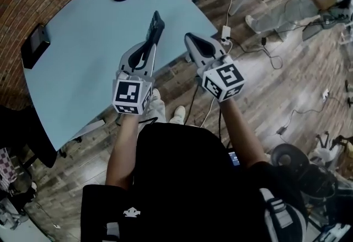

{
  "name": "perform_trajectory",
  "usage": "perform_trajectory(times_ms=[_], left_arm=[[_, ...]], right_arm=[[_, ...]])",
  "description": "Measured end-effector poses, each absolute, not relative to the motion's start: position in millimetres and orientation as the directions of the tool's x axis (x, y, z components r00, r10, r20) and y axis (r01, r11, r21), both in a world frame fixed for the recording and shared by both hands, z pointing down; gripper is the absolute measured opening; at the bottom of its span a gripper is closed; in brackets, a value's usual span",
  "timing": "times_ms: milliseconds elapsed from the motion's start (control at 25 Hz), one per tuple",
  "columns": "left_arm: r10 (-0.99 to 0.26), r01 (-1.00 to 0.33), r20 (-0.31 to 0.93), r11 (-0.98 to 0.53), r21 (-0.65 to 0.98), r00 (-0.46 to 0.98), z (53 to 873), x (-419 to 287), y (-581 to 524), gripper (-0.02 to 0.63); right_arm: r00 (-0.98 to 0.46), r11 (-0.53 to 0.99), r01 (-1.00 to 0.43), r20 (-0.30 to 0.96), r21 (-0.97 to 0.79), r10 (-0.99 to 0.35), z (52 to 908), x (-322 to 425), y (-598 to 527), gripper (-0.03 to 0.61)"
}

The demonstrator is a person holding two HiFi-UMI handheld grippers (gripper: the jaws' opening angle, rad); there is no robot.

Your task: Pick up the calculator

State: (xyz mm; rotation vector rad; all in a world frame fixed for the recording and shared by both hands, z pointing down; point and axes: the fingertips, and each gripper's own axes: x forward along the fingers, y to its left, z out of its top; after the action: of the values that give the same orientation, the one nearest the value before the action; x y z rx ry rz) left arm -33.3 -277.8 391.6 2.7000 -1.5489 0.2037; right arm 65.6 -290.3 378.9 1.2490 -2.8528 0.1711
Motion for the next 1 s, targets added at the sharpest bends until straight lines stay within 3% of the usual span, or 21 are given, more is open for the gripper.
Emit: perform_trajectory(times_ms=[1000], left_arm=[[-0.897,-0.895,0.043,-0.443,-0.054,0.441,360,-84,-229,0.057]], right_arm=[[-0.73,0.727,-0.683,0.039,-0.062,-0.682,364,5,-248,0.005]])
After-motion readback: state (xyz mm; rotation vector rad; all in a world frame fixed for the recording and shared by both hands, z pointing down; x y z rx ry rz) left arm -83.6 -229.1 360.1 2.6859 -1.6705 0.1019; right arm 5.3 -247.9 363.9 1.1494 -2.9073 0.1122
